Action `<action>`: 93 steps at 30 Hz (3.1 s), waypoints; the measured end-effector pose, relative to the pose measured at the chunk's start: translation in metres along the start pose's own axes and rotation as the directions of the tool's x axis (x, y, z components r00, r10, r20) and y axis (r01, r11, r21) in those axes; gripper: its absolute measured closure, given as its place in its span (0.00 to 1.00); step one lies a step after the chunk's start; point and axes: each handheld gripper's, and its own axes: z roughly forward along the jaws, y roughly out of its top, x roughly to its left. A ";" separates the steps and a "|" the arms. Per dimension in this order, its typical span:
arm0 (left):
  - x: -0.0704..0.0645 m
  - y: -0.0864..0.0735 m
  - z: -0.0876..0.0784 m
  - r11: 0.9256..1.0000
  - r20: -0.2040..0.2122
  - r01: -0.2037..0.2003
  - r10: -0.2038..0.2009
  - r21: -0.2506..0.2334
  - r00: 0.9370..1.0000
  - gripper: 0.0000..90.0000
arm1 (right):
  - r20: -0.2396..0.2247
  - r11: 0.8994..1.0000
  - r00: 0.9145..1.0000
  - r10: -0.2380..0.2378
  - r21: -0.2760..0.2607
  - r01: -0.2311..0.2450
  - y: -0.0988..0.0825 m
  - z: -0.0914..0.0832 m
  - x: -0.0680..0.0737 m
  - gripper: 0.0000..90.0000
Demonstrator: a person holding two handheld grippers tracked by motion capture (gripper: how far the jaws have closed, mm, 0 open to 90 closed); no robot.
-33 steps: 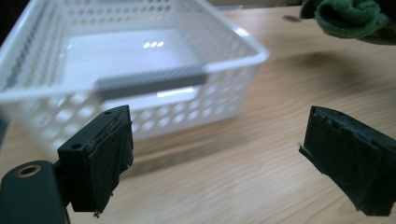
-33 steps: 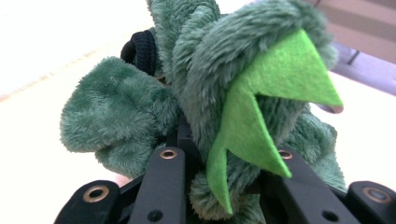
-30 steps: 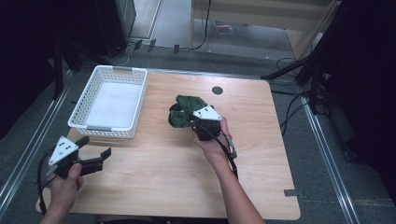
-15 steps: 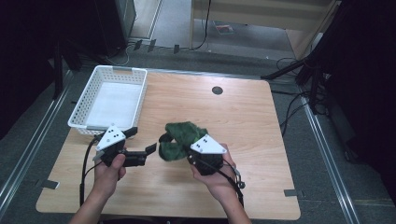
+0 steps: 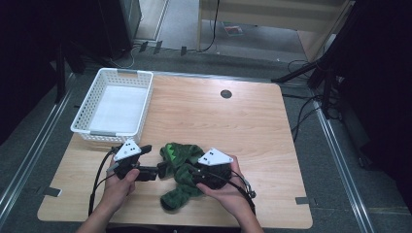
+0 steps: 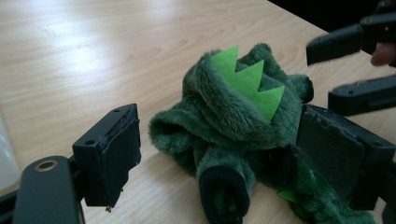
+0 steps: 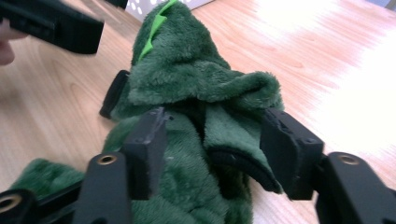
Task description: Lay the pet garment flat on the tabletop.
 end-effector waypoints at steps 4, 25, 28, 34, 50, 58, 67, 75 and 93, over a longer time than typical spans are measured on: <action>0.002 -0.002 0.001 1.000 0.011 0.009 -0.009 0.011 1.000 0.17 | 0.014 1.000 0.999 -0.031 -0.002 0.031 0.006 0.003 -0.003 0.41; 0.015 -0.006 0.001 0.998 -0.020 0.064 -0.064 0.022 0.998 0.17 | 0.139 0.983 0.977 0.162 0.064 -0.172 0.037 0.069 -0.062 0.40; 0.011 -0.009 0.008 0.997 -0.021 0.060 -0.059 0.046 0.998 0.19 | -0.014 0.986 0.988 0.154 0.070 -0.152 0.031 0.062 -0.051 0.39; -0.002 -0.015 0.024 0.990 -0.011 0.039 -0.038 0.132 0.999 0.45 | -0.095 0.983 0.992 0.088 0.169 -0.071 0.005 0.052 -0.038 0.76; 0.003 -0.013 0.025 0.977 0.286 -0.016 -0.046 0.211 0.957 0.65 | -0.253 0.985 0.960 0.121 0.150 -0.085 -0.029 -0.009 -0.038 0.51; 0.017 -0.004 0.036 0.974 -0.009 0.179 -0.180 0.136 0.984 0.50 | -0.168 0.983 0.969 0.181 0.007 -0.183 0.023 0.011 -0.058 0.51; 0.016 0.001 0.070 0.970 -0.172 0.174 -0.145 0.171 0.974 0.51 | -0.067 0.968 0.996 0.061 0.247 -0.042 0.021 0.070 -0.050 0.69; 0.013 0.003 0.078 0.982 -0.158 0.068 -0.040 0.177 0.987 0.98 | 0.010 0.985 0.990 0.141 0.100 -0.141 0.007 0.045 -0.071 0.98; 0.014 0.010 0.070 0.994 0.003 0.071 -0.071 0.078 0.997 0.64 | -0.101 0.979 0.974 0.203 0.030 -0.201 -0.013 -0.004 -0.098 0.60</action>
